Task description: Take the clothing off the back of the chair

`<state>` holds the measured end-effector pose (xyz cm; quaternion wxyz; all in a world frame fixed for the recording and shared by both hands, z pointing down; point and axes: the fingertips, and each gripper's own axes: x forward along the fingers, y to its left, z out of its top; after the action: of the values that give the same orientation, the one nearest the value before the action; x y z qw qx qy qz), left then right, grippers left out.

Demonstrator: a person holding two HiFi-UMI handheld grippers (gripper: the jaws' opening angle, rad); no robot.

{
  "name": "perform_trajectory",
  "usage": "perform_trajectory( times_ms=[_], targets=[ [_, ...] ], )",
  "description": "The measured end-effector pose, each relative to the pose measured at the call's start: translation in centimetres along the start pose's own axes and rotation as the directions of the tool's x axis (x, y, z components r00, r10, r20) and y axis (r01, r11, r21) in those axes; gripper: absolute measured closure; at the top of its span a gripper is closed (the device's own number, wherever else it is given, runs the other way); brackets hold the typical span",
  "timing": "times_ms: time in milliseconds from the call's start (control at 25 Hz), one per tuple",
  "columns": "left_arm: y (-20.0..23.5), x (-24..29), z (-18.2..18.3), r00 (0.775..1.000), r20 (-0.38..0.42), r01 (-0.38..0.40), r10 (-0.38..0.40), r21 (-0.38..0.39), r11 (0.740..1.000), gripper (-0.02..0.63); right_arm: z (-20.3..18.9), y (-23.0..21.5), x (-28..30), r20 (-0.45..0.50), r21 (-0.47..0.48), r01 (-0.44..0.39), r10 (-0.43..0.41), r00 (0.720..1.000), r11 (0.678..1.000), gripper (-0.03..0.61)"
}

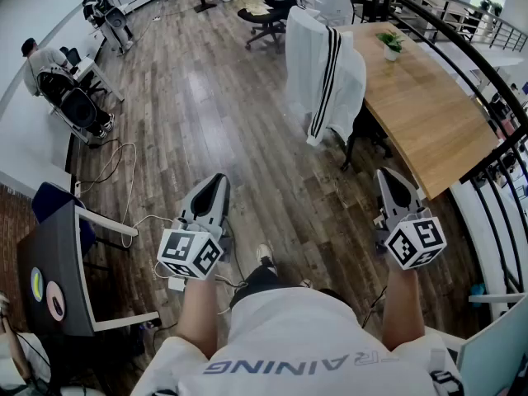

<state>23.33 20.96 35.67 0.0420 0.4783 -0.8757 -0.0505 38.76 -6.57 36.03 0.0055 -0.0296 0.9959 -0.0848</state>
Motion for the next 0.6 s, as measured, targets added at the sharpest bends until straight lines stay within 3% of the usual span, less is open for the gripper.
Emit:
perform_trajectory(
  times_ms=[600],
  targets=[
    [0.4,-2.1,0.3,1.0,0.004,-0.008,0.008,0.002,1.0,0.563,0.5,2.9,0.3,-0.002,-0.069,-0.035,0.035,0.999,0.997,0.555]
  ],
)
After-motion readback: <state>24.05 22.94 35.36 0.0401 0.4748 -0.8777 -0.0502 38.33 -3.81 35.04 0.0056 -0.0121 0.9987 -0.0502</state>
